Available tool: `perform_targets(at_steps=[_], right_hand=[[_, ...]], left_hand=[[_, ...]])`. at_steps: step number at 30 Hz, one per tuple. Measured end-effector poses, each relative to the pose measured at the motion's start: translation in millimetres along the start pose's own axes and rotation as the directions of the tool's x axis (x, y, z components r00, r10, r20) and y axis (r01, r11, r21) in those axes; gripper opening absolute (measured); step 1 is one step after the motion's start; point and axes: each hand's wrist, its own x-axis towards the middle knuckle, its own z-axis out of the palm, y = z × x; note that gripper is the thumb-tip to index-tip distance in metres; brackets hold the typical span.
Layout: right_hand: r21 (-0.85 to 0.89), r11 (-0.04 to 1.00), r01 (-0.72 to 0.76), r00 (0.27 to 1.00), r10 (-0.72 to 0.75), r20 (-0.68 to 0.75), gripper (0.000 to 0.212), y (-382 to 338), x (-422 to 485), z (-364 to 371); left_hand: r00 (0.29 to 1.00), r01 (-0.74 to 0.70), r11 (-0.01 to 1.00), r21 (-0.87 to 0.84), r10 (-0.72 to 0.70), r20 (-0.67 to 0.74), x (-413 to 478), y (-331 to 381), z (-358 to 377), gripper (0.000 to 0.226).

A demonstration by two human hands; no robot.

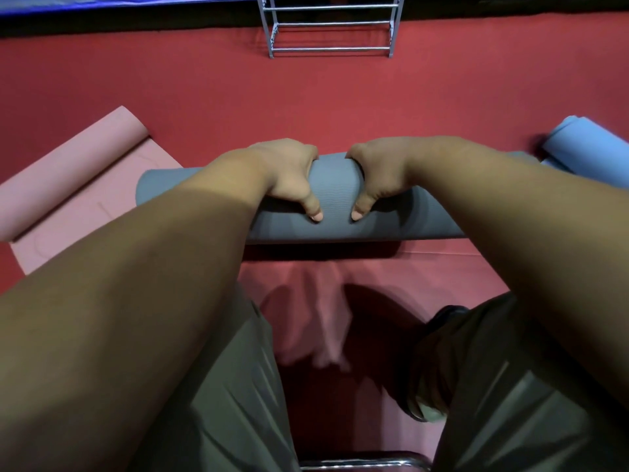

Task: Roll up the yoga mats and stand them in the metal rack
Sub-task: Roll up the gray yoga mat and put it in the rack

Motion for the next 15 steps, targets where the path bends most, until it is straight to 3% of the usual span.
perform_targets(at_steps=[5, 9, 15], right_hand=[[0.038, 0.999, -0.031, 1.000, 0.031, -0.003, 0.085, 5.0, -0.8, -0.3], [0.192, 0.979, -0.065, 0.997, 0.056, 0.048, 0.070, 12.7, -1.1, -0.9], [0.265, 0.962, -0.063, 0.993, 0.033, 0.115, 0.072, 10.8, -4.8, -4.0]], left_hand=[[0.999, -0.043, 0.999, -0.017, 0.043, 0.010, 5.0, 0.4, 4.4, 0.108], [0.996, -0.079, 0.989, 0.123, 0.083, -0.025, 6.3, 5.3, 6.0, 0.123], [0.996, -0.071, 0.992, 0.105, 0.076, -0.041, 7.2, 3.6, 1.8, 0.106]])
